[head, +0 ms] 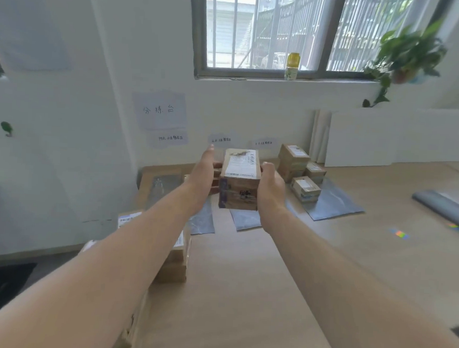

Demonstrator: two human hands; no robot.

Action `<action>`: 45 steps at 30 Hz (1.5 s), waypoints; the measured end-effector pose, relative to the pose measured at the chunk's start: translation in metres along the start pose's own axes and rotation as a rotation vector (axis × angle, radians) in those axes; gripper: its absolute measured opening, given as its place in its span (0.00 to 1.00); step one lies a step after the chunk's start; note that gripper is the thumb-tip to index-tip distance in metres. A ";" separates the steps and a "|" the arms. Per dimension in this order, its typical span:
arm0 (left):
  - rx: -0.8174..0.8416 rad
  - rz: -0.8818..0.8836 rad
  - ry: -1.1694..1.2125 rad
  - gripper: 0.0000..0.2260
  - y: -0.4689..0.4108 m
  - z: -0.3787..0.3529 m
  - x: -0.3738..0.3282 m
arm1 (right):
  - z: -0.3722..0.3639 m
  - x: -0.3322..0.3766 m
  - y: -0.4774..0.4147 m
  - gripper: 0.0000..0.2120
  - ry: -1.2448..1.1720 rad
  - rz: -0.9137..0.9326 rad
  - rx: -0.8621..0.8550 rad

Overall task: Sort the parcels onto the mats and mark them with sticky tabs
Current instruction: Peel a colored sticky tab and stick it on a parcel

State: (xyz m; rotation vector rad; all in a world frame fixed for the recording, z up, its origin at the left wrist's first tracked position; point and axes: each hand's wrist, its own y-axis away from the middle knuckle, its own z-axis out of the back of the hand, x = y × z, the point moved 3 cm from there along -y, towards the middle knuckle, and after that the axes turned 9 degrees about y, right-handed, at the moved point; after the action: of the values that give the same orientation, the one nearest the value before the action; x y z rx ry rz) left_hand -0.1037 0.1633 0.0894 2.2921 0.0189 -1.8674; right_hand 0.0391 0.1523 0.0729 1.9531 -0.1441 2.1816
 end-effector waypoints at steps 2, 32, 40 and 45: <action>0.032 0.002 -0.021 0.28 0.003 -0.018 0.001 | 0.018 0.000 -0.001 0.20 0.010 0.015 -0.015; -0.154 0.203 -0.063 0.26 -0.079 -0.285 0.154 | 0.254 -0.128 -0.205 0.18 0.035 -0.159 0.171; -0.118 0.340 -0.044 0.26 -0.125 -0.277 0.229 | 0.246 -0.192 -0.241 0.17 0.107 -0.268 0.166; -0.132 0.445 -0.029 0.26 -0.137 -0.269 0.288 | 0.241 -0.250 -0.253 0.14 0.198 -0.348 0.184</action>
State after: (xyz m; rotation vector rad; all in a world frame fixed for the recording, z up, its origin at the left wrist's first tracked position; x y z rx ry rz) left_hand 0.2000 0.3082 -0.1571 1.9775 -0.3331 -1.6155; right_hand 0.3534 0.3253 -0.1636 1.6775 0.4097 2.1924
